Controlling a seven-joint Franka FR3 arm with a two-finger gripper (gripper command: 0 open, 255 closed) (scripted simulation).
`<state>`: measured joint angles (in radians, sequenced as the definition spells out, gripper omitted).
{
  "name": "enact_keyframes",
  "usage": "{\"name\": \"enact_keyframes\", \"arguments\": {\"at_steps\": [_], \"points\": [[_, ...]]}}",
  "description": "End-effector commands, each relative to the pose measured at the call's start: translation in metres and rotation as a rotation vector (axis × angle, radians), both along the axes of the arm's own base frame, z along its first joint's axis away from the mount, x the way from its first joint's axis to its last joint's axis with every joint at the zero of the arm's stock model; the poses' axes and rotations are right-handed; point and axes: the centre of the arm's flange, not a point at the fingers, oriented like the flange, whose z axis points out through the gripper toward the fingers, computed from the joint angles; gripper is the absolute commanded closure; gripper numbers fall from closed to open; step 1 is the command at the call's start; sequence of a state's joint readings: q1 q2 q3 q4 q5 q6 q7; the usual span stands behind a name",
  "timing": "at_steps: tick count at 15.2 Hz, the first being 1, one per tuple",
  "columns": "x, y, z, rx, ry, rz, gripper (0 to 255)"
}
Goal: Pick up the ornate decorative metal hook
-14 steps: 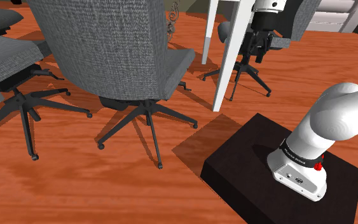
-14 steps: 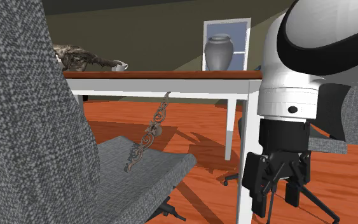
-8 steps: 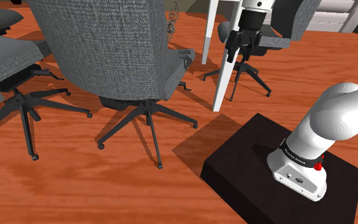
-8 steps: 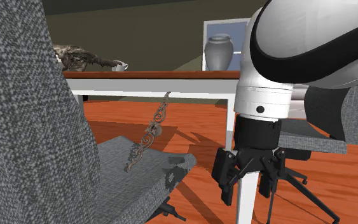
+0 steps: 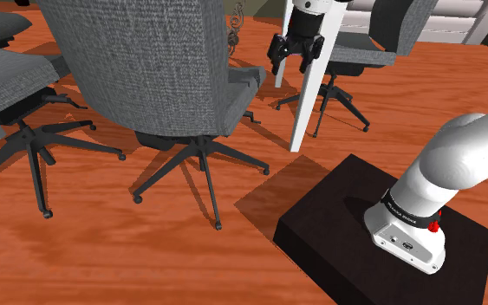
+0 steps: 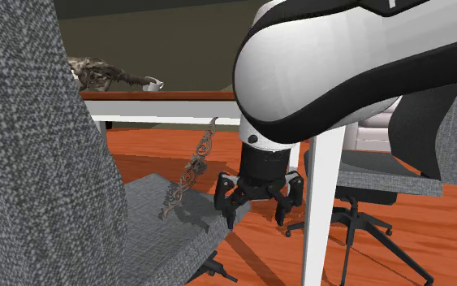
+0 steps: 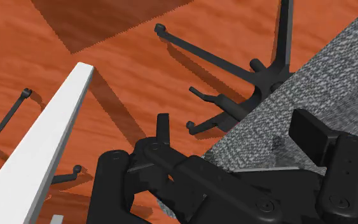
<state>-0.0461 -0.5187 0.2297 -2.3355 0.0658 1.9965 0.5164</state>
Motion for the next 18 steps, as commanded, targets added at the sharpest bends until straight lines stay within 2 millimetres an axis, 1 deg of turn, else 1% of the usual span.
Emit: {"name": "enact_keyframes", "arguments": {"at_steps": [1,10,17,18], "points": [[0.018,0.014,0.001,-0.029,-0.053,-0.051,0],[0.104,0.066,0.019,-0.170,-0.275,-0.265,0],[0.173,0.096,0.042,-0.279,-0.447,-0.432,0],[0.179,0.098,0.044,-0.288,-0.461,-0.446,0]]}}
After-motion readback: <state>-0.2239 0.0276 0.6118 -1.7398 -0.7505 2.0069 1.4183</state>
